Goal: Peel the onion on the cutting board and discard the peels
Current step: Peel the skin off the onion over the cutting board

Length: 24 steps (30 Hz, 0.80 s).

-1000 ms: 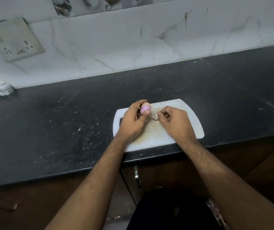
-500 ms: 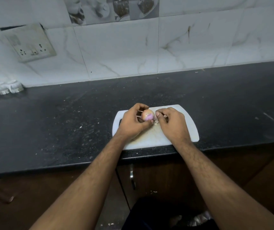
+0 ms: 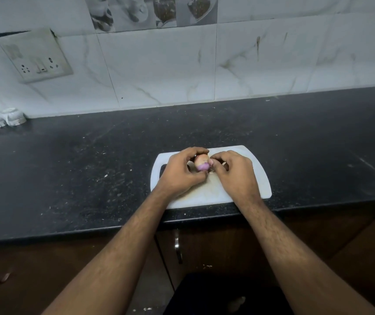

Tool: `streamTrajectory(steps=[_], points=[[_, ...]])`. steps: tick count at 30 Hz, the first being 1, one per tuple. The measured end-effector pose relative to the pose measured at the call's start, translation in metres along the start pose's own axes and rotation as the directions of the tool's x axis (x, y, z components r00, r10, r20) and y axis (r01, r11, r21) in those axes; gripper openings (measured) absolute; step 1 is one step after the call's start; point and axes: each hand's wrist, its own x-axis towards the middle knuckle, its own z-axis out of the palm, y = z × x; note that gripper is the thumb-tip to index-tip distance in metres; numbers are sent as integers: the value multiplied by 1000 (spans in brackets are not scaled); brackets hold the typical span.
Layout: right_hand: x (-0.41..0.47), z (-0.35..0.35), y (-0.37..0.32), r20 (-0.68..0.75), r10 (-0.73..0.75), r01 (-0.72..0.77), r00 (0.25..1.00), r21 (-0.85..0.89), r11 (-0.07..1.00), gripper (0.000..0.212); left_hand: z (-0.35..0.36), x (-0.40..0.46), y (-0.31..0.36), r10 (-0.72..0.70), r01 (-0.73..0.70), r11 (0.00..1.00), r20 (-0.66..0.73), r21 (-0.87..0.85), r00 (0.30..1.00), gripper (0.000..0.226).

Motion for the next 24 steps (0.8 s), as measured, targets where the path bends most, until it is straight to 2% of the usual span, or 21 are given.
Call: streamTrajectory(steps=[6,14,19,24], points=[[0,1,0,3,-46,46,999,-26,999,13,1,2,-5,-6,7,1000,40,-30,999,52],[-1,3,2,16,-100,101,995,-29,995,15,0,1,-2,-51,54,996,56,-67,997,54],[-3,-1,0,39,-21,21,999,5,1000,14,0,2,-5,-63,72,992,88,-101,994,44],[-4,-1,0,45,55,-58,997,77,995,13,0,3,-9,-106,139,959,139,-249,984,43]])
